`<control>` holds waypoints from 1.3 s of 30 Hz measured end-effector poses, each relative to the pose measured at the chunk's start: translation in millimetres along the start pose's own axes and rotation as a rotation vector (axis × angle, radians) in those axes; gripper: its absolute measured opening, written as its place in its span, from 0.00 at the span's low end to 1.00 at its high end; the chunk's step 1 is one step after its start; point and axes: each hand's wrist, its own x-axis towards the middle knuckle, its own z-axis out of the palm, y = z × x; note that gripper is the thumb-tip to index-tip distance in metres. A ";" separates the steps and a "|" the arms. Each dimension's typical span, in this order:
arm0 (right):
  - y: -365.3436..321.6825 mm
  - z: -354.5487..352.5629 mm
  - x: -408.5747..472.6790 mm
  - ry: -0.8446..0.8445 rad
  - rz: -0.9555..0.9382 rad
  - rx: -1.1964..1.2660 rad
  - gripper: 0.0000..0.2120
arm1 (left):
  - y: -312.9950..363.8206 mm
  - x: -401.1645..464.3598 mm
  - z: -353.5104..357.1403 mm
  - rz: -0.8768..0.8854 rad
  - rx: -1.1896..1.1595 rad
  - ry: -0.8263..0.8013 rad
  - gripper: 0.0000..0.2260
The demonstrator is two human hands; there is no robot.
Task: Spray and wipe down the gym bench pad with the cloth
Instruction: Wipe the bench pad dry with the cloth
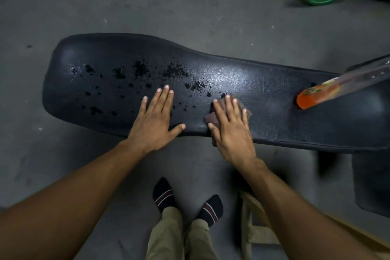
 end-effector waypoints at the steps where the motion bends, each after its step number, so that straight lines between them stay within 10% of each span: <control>1: -7.5 3.7 -0.7 -0.017 -0.042 -0.018 0.32 | -1.0 3.0 -0.5 -0.002 -0.004 0.015 0.45; 14: -4.1 -17.9 91.5 0.113 0.279 0.017 0.31 | -20.9 30.5 6.9 0.018 0.050 0.045 0.44; 21: -50.8 -1.4 66.1 0.013 -0.009 -0.002 0.29 | -21.8 32.7 2.6 0.021 0.031 0.013 0.44; 31: 0.7 -34.1 129.1 0.150 0.379 0.051 0.29 | -22.8 33.2 4.0 0.020 0.046 0.014 0.44; 39: -72.6 -21.3 177.1 -0.032 -0.148 -0.028 0.28 | -20.7 33.2 1.0 0.005 0.049 -0.021 0.43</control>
